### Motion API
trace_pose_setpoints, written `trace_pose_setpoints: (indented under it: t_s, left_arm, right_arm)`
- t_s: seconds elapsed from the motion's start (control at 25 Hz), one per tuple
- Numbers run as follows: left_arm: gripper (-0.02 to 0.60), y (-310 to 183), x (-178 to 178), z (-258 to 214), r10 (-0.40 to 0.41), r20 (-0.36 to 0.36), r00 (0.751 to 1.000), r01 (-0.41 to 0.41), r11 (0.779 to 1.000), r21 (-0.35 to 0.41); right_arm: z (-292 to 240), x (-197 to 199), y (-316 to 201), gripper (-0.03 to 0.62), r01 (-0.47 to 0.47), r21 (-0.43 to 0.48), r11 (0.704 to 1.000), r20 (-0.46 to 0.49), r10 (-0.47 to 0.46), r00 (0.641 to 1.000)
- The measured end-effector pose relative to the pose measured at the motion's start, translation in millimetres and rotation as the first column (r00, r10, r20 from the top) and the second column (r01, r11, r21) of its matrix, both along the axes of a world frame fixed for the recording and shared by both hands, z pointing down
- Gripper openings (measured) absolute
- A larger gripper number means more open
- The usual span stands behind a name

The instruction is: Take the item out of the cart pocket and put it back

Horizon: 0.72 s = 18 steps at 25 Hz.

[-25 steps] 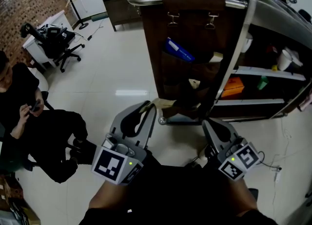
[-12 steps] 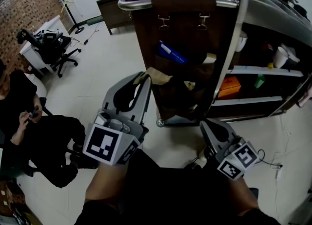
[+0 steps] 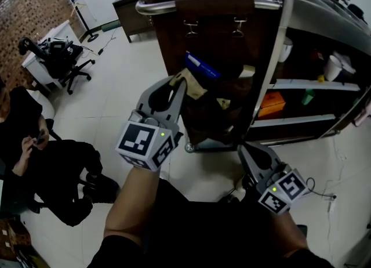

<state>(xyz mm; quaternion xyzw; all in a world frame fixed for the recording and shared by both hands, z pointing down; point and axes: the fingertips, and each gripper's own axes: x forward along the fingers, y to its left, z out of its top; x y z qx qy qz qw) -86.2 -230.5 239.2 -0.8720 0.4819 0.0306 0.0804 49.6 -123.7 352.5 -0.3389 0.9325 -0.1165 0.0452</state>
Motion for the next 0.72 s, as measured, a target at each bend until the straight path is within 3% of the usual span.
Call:
trace_pose_setpoints:
  t_s: [0.36,0.72]
  left_arm:
    - [0.041,-28.9,-1.1,36.9,-0.035,0.066,0.997,0.035,0.999,-0.007]
    - [0.041,-46.8,1.7,63.1,-0.035,0.055,0.998,0.038,0.998,-0.058]
  right_arm:
    - [6.7,3.4,-5.5,0.015,-0.013,-0.016,1.000,-0.003,0.013,1.000]
    - [10.4,2.6,-7.5,0.015,-0.014,-0.026,1.000,-0.009,0.013,1.000]
